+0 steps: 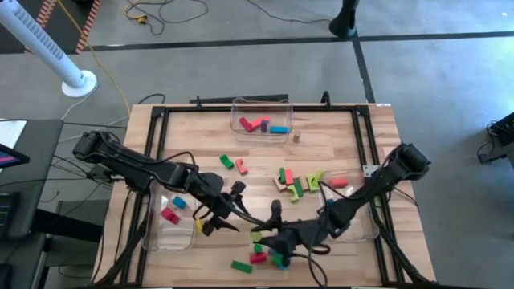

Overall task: Sort blocks by size
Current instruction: Put the light green cylindrical block into the right transparent bin, then put the green arc block into the left transparent bin

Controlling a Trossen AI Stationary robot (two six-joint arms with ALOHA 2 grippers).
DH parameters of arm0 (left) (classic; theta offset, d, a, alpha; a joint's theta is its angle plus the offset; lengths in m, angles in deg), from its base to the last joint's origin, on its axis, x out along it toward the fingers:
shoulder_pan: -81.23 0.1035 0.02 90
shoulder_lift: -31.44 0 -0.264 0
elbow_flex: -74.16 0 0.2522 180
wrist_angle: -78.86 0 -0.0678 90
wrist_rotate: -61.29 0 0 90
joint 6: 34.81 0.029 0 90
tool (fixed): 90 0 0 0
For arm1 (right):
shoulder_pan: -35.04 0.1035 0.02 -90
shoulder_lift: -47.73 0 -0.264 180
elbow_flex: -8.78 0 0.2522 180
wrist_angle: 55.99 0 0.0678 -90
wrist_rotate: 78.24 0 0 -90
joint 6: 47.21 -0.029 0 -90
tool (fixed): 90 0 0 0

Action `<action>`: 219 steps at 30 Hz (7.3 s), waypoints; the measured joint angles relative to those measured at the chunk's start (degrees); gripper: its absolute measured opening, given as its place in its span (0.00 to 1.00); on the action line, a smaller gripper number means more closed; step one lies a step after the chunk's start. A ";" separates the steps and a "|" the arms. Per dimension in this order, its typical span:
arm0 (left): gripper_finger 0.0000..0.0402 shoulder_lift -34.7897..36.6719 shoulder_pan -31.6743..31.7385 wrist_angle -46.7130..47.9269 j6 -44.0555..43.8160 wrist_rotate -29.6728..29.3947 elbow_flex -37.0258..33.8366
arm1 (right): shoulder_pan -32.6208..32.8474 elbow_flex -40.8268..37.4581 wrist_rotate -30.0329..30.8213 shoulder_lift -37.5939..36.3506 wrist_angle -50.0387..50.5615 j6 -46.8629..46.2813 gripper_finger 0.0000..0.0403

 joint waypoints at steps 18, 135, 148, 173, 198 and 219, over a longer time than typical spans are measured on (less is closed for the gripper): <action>0.63 6.99 -11.99 17.93 -13.15 -26.79 -1.80 | 12.31 0.00 23.40 -8.32 46.69 -48.98 0.39; 0.46 6.75 16.58 1.00 -25.29 -37.07 -23.89 | 9.97 -17.31 31.09 -17.25 58.34 -83.21 0.62; 0.46 1.16 16.67 -6.84 -24.28 -33.49 -27.09 | 5.90 -17.31 31.02 -17.25 44.91 -66.67 0.62; 0.12 -16.03 17.04 -9.66 -21.47 -40.02 -20.90 | 6.17 -17.31 30.43 -17.22 44.65 -66.60 0.62; 0.10 8.71 5.43 -9.04 -18.15 -17.94 -21.11 | 9.08 -17.31 30.35 -15.13 22.43 -40.52 0.62; 0.11 10.11 -2.75 -26.25 -10.10 3.84 -21.05 | 4.11 -15.01 20.80 3.15 -30.49 14.27 0.62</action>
